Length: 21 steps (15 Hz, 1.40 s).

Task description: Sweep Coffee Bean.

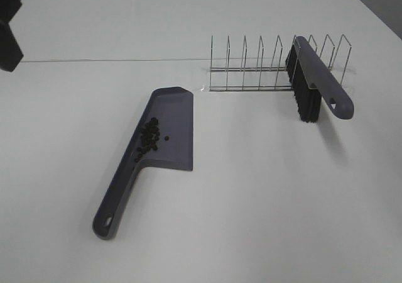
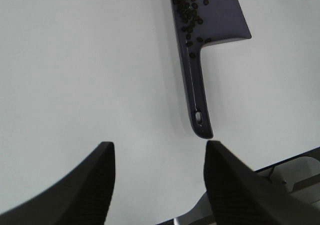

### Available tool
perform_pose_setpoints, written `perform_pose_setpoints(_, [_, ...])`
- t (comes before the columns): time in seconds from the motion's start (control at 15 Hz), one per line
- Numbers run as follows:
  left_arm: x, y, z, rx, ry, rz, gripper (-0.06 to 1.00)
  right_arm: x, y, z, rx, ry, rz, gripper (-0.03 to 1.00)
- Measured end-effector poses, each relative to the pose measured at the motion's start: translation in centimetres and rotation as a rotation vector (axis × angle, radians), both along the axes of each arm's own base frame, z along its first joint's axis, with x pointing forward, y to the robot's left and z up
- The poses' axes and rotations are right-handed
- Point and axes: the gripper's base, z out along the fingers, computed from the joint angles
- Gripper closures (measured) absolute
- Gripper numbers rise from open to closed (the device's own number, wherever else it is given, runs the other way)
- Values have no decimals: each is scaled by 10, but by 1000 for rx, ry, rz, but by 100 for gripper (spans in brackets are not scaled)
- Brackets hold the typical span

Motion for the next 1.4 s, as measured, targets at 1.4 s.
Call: perform_pose_setpoints(1.4, [-172,67,-96,-115,-207,-380,42,-196,-43,-6,124,-703,71,29])
